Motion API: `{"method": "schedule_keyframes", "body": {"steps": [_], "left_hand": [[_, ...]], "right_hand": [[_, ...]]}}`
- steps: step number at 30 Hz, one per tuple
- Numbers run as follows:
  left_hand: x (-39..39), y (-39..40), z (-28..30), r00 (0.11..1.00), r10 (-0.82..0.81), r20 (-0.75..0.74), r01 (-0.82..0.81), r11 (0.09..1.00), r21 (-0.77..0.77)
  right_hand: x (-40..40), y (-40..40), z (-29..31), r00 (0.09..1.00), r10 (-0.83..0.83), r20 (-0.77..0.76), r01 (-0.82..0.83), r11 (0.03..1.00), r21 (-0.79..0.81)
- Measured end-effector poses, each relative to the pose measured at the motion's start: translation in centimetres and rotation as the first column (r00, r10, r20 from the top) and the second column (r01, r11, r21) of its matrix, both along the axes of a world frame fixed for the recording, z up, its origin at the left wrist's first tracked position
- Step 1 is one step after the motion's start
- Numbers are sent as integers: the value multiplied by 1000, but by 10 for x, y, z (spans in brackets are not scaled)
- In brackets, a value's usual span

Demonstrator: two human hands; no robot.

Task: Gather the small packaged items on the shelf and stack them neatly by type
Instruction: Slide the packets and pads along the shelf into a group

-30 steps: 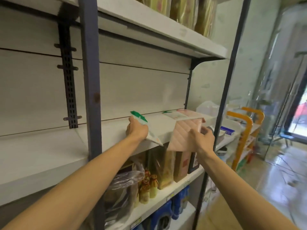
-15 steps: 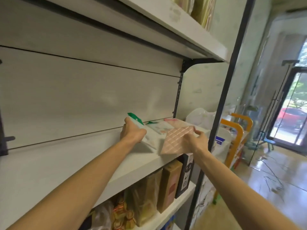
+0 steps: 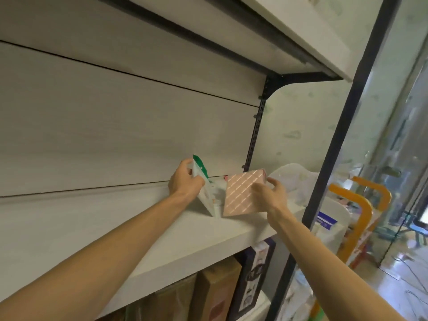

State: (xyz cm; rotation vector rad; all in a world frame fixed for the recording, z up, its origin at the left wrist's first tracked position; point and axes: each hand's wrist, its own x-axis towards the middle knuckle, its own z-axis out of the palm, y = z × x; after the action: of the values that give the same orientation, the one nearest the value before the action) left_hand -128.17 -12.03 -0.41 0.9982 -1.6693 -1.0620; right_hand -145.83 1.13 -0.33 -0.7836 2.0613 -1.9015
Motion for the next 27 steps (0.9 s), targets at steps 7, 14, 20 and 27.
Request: {"method": "schedule_keyframes", "body": {"steps": [7,14,20,27], "left_hand": [[-67,-32,-19,986,116,122,-128,988,89],[-96,-33,-18,605,352,715,-163,933,-322],[-115,-31,-34,585,384,715,-1,881,-473],[-121,-29,-34,513,446,734,16,850,-527]], "right_hand": [[-103,-56,8,990,134,-45,-133,991,28],[-158,-81,-25,898,243,-366,-163,958,238],[-179,-93,-39,844,388,-371,-238,890,390],[-175,-87,-39,676,397,-620,-151,899,411]]}}
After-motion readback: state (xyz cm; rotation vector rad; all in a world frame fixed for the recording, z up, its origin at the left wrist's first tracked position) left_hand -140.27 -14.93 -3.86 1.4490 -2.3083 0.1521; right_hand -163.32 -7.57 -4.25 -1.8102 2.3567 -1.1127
